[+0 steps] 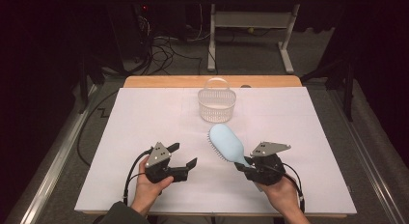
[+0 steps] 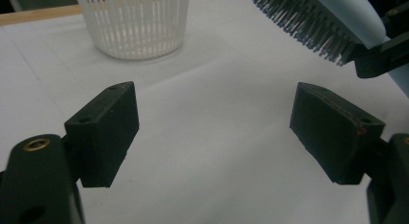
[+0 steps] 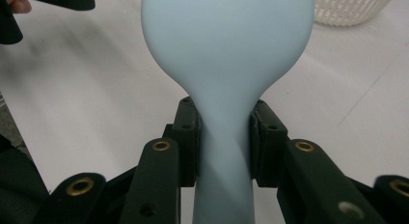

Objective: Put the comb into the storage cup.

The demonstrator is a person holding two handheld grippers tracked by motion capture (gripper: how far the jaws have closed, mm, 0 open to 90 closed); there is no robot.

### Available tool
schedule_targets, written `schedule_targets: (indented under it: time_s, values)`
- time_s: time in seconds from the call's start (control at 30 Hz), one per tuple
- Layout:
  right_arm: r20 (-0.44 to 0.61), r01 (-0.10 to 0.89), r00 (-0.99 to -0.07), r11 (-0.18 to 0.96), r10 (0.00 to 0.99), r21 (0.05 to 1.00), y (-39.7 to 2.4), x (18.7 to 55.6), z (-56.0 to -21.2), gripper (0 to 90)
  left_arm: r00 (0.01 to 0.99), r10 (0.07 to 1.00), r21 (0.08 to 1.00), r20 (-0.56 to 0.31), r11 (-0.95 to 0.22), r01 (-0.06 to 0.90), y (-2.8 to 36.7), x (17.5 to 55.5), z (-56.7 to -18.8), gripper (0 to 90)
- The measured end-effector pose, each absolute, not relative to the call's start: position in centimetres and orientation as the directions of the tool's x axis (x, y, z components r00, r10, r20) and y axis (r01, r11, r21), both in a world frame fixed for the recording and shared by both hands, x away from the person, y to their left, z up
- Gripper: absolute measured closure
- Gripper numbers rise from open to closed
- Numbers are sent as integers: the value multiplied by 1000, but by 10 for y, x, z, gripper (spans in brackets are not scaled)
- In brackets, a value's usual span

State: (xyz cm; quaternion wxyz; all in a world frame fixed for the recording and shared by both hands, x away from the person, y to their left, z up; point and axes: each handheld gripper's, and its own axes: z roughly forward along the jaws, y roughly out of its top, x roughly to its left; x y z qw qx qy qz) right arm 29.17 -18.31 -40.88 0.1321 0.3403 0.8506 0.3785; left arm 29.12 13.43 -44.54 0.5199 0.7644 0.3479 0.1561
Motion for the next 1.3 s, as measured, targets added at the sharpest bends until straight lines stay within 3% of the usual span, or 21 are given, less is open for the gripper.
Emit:
schedule_targets:
  time_s: [0.37, 0.53, 1.3]
  values:
    - [16, 454, -746, 491, 666, 743, -175, 290, -407, 704, 761, 633, 904, -140, -232, 360, 120, 288, -440, 161]
    - [14, 445, -751, 492, 660, 748, -172, 291, -407, 704, 769, 607, 900, -202, -194, 389, 116, 292, -438, 169]
    - [-16, 411, -771, 517, 637, 751, -153, 286, -411, 703, 779, 581, 897, -236, -177, 404, 98, 295, -432, 166]
